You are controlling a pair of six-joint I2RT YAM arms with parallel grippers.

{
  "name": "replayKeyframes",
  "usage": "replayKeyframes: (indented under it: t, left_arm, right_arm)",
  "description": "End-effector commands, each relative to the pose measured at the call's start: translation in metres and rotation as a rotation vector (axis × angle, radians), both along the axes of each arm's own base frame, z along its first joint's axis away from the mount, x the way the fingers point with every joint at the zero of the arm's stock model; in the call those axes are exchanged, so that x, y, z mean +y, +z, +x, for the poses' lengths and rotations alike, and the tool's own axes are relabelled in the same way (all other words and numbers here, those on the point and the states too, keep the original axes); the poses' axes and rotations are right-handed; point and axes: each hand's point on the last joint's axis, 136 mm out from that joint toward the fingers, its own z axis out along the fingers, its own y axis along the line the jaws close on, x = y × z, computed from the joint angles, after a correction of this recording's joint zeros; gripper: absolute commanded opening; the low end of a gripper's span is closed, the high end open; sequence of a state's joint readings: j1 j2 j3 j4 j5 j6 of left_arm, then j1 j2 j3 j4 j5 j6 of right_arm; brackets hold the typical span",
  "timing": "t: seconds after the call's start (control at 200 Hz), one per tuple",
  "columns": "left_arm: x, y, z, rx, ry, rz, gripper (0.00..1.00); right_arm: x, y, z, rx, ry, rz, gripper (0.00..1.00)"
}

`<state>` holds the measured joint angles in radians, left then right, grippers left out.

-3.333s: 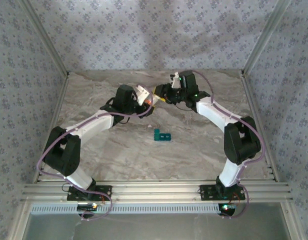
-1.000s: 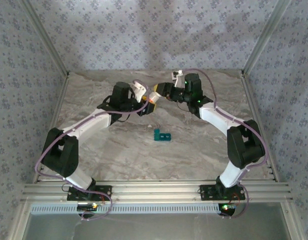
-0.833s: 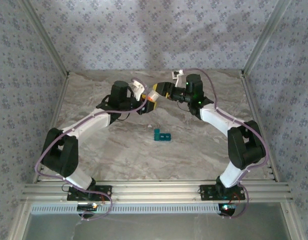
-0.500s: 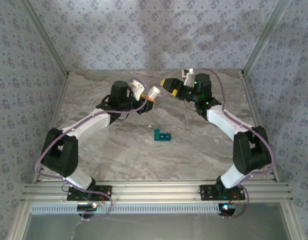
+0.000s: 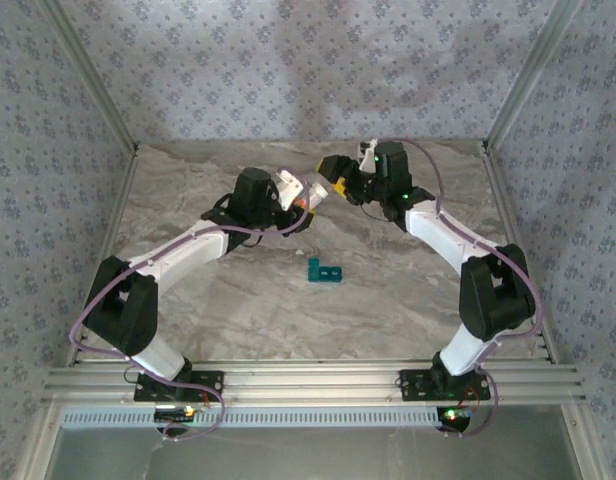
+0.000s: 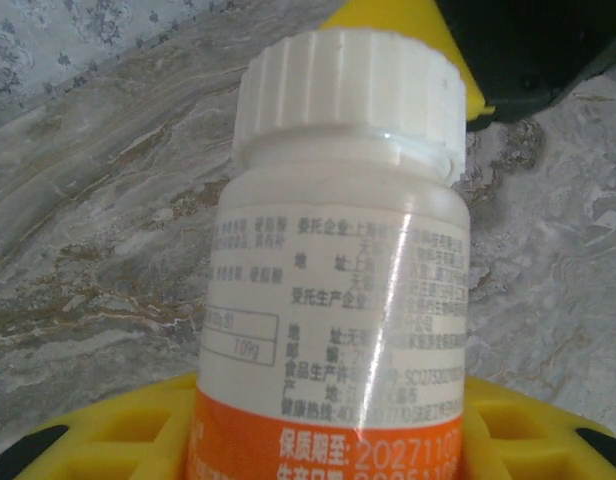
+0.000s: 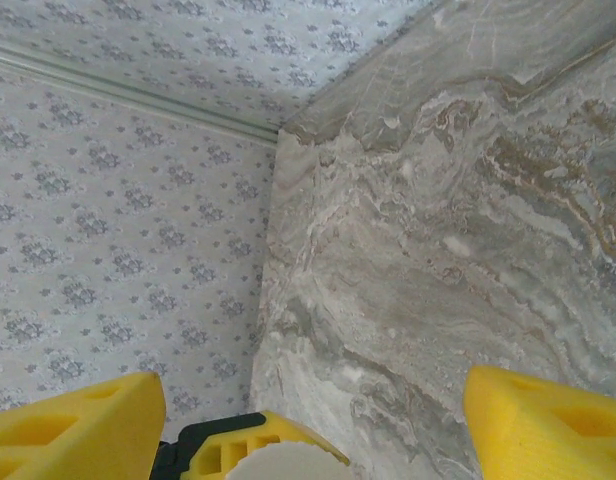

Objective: Sort the pills into containers

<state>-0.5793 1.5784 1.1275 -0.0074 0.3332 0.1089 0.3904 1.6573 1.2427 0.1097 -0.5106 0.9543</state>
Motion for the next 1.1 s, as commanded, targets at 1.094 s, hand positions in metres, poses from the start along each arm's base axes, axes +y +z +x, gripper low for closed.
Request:
replayKeyframes:
  t: [1.094]
  left_arm:
    - [-0.005,0.055,-0.008,0.064,-0.092,-0.307,0.0]
  right_arm:
    - [-0.009,0.02,0.0,-0.247,0.059,0.108,0.42]
